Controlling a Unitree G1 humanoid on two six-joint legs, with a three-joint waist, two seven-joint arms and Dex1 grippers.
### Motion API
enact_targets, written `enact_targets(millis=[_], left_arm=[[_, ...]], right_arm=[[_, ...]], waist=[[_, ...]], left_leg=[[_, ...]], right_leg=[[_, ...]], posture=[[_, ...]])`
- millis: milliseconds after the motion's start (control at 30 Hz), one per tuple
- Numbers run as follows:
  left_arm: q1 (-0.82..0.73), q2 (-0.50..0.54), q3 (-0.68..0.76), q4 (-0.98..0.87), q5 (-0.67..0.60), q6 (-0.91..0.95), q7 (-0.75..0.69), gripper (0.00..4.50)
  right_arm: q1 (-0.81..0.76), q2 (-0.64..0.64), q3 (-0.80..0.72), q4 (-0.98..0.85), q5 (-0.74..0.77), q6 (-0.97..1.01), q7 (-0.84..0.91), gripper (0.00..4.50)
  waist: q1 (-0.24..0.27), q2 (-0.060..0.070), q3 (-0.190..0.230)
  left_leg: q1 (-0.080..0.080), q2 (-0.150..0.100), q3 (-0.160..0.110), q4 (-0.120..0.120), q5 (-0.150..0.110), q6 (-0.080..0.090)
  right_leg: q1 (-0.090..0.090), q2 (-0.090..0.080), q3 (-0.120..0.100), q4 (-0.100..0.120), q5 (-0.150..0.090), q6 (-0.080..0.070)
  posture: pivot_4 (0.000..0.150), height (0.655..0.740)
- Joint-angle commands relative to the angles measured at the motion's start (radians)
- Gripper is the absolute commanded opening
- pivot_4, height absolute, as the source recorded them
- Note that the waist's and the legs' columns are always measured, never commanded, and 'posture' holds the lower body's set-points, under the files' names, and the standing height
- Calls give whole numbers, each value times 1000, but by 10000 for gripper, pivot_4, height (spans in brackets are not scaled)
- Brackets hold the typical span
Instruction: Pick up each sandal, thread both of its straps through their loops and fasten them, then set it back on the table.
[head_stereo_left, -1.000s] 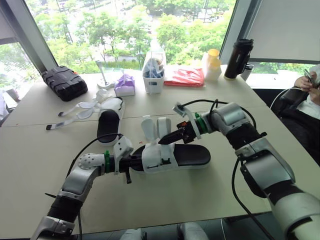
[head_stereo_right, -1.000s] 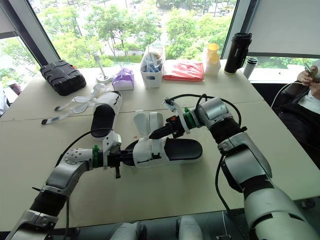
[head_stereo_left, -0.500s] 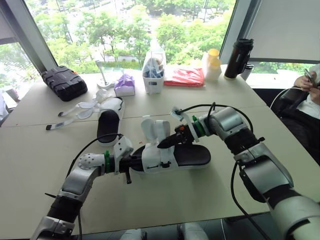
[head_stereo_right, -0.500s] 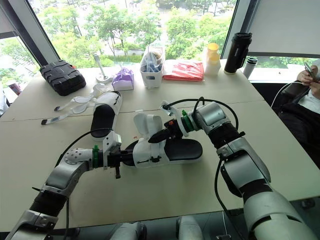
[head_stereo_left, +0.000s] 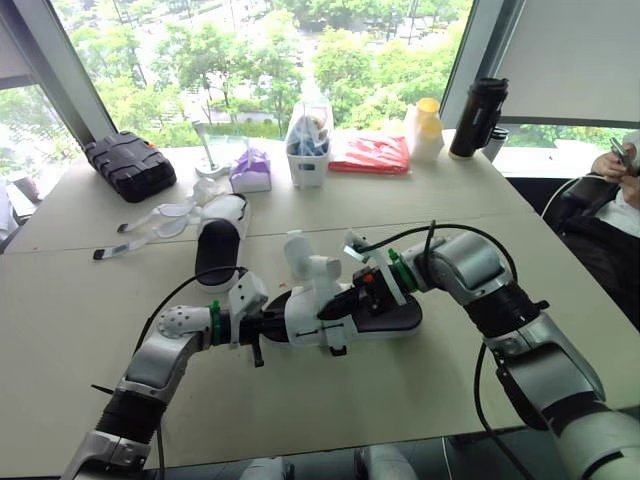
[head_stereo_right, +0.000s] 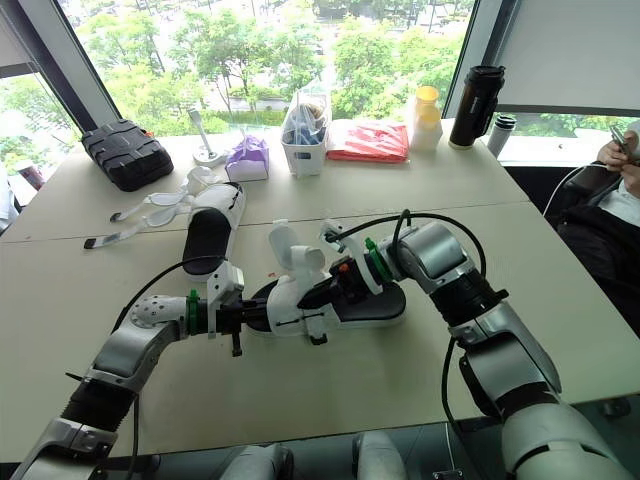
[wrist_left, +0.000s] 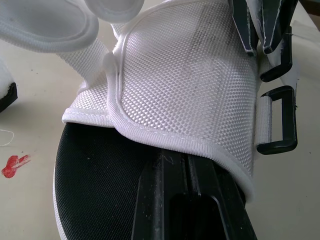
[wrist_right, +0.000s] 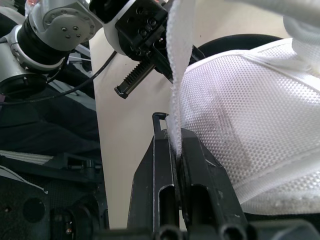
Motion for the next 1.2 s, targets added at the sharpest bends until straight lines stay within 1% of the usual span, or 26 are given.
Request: enact_targets(millis=[33,67,100,133,167,233,300,367,433,533,567,667,767,867,967,1067,1200], left_arm=[[8,-5,-28,19,19,14,0,0],[8,-4,-29,20,19,14,0,0],[7,-4,-29,20,19,14,0,0],[7,-3,-28,21,19,13,-1,0],[7,-3,-28,21,19,13,-2,0],[7,0,-26,23,18,13,-4,0],[8,2,-26,23,18,12,-5,0],[8,2,-25,24,18,11,-5,0],[8,3,-25,24,19,11,-5,0],[6,3,-24,24,18,12,-6,0],[4,3,-24,25,18,12,-8,0],[0,3,-28,31,19,12,-13,0],[-8,1,-34,43,23,9,-18,0],[-9,-2,-34,41,23,11,-18,0],[-8,-1,-37,35,23,13,-20,0],[-6,1,-38,32,22,17,-20,0],[-5,1,-38,31,22,20,-19,0]], right_arm=[[13,-38,-12,-92,24,17,-16,15093],[14,-49,-19,-113,30,23,-20,20190],[15,-57,-25,-127,35,27,-24,24373],[13,-66,-32,-139,39,32,-32,29789],[12,-88,-45,-164,49,41,-34,35295],[10,-143,-76,-223,84,71,-27,44514],[12,-174,-93,-258,111,89,-27,44514],[33,-251,-139,-313,153,120,-12,44514],[52,-298,-170,-350,187,148,-14,44514],[145,-323,-268,-420,273,243,-47,44514],[197,-315,-294,-440,286,250,-74,44514],[323,-301,-304,-505,285,211,-143,44514],[425,-222,-316,-506,268,139,-229,44514],[474,-166,-326,-484,246,92,-308,44514],[531,-114,-319,-501,234,26,-365,44514],[559,-62,-303,-532,234,-9,-412,44514],[568,-32,-296,-547,249,-16,-450,44514]], waist=[[1,0,0],[0,0,0],[0,0,0],[0,0,0],[0,0,0],[1,0,0],[1,0,0],[2,0,0],[1,0,0],[2,0,0],[3,-1,0],[2,-1,0],[1,-1,0],[1,-1,0],[2,-1,0],[1,-1,0],[0,-1,0]], left_leg=[[0,0,0,0,0,0],[0,0,0,0,0,0],[0,0,0,0,0,0],[0,0,0,0,0,0],[0,0,0,0,0,0],[0,0,0,0,0,0],[0,0,-1,0,0,0],[0,0,0,0,0,0],[0,0,-1,0,0,0],[0,0,-1,0,0,0],[0,0,-1,0,0,0],[0,1,-2,0,0,0],[0,1,-2,0,0,0],[1,1,-2,1,0,0],[1,1,-2,1,0,0],[1,1,-2,0,0,0],[1,1,-2,1,0,0]], right_leg=[[0,0,0,0,0,0],[0,0,0,0,0,0],[0,0,0,0,0,0],[0,0,0,0,0,0],[0,0,0,0,0,0],[1,0,-1,0,0,0],[1,-1,-1,0,0,0],[1,0,-1,-1,0,0],[1,0,-2,-2,0,0],[1,0,-2,-2,0,0],[2,0,-3,-2,0,0],[3,0,-4,-3,0,0],[3,0,-4,-3,0,1],[3,0,-4,-3,0,1],[4,0,-4,-3,0,1],[4,0,-4,-3,-1,1],[4,0,-4,-3,-1,1]], posture=[[1500,7400],[1500,7400],[1500,7400],[1500,7400],[1500,7400],[1500,7400],[1500,7400],[1500,7400],[1500,7400],[1500,7400],[1500,7400],[1500,7400],[1500,7400],[1500,7400],[1500,7400],[1500,7400],[1500,7400]])
